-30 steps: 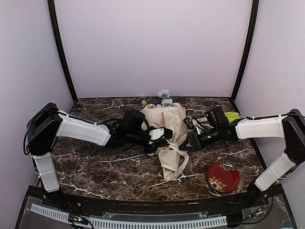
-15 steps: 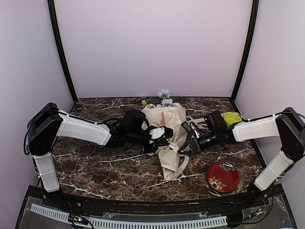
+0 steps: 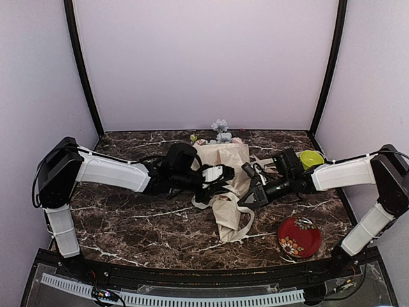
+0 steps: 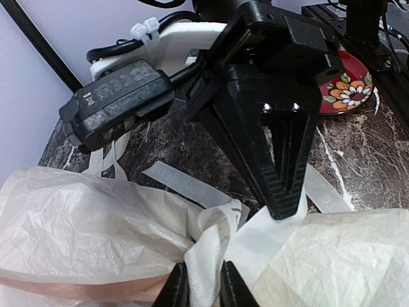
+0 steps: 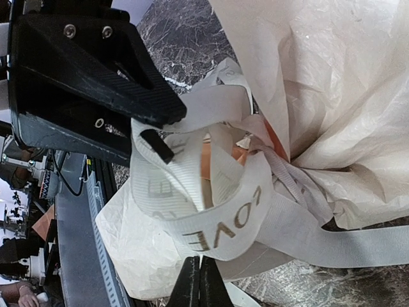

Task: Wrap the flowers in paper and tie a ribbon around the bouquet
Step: Cross the half-tied ribbon over the folded bouquet.

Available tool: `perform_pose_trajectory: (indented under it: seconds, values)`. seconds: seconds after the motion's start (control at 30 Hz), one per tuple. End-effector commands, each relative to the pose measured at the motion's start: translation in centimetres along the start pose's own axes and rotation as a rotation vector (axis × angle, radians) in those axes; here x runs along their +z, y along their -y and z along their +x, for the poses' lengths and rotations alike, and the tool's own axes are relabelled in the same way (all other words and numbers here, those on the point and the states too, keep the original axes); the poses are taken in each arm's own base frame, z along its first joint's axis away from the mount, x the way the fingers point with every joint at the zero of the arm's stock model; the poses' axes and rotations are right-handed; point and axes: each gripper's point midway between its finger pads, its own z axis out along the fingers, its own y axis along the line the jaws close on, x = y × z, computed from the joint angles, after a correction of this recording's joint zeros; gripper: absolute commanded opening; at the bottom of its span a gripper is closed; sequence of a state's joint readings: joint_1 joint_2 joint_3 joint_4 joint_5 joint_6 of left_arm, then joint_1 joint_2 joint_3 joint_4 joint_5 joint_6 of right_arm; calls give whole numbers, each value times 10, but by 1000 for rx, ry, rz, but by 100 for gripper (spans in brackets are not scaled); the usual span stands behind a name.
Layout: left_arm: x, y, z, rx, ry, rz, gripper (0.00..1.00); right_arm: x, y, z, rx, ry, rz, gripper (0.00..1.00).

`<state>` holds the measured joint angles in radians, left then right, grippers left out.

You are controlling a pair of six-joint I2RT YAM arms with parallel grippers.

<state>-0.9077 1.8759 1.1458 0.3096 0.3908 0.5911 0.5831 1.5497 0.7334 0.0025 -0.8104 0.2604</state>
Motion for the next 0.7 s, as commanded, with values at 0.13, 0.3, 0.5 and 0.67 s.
perform_pose_trajectory:
  seconds: [0.13, 0.3, 0.5, 0.67]
  values:
    - [-2, -4, -13, -5, 12, 7, 23, -5, -13, -22, -39, 72, 11, 0]
    - [2, -11, -6, -19, -27, -20, 4, -7, -17, -34, -34, 136, 10, 0]
    - [2, -11, -17, -77, 4, 1, 0, -5, -34, -46, -28, 252, -6, 0]
    - [4, -8, -11, -116, -18, 9, 0, 2, -25, -51, -2, 299, 53, 0]
